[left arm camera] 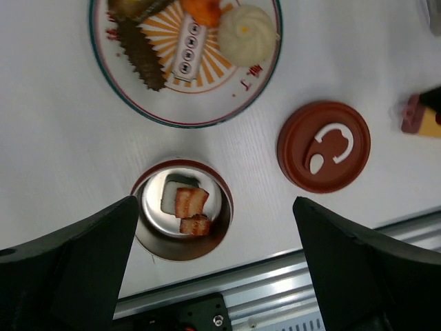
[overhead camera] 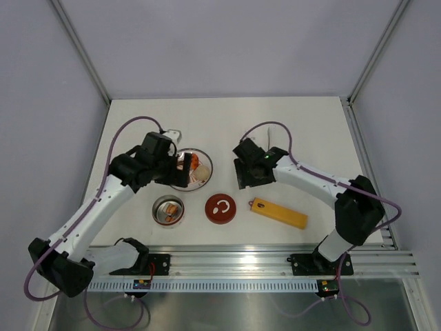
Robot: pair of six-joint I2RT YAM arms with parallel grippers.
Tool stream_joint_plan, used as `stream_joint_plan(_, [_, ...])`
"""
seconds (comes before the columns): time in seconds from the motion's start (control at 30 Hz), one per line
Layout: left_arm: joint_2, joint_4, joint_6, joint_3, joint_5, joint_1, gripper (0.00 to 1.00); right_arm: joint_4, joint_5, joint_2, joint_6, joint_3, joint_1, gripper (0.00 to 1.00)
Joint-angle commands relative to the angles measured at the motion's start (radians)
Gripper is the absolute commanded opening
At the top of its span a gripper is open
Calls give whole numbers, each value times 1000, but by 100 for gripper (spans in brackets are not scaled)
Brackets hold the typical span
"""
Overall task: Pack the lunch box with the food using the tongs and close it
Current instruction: Pick up the box lid from the center of the board.
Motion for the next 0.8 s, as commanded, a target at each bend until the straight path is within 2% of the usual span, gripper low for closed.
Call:
stream_joint_plan(0.0, [76, -36, 73, 48, -17, -160, 99, -47, 44, -158, -4, -43, -183, 74])
stream_joint_plan(0.1, [172, -44, 81, 68, -47, -290, 99, -78, 6, -228, -2, -65, -335, 79])
stream_joint_plan(0.23, [278, 13, 94, 67, -17, -369, 99, -67, -40, -310, 0, -106, -468, 81])
stream_joint_plan(0.43, [441, 53, 140, 119, 56, -424, 89, -56, -51, -371, 1, -154, -508, 82])
stream_joint_plan(0.53, [510, 79, 165, 144, 122, -433, 87, -56, -52, -379, 1, -165, -508, 82])
stream_joint_plan(0.63, [582, 82, 153, 165, 101, -433, 84, -55, -52, -388, 1, -171, -508, 82])
stream_joint_plan(0.77, [639, 90, 162, 183, 141, -433, 83, -58, -37, -390, -7, -171, -508, 82])
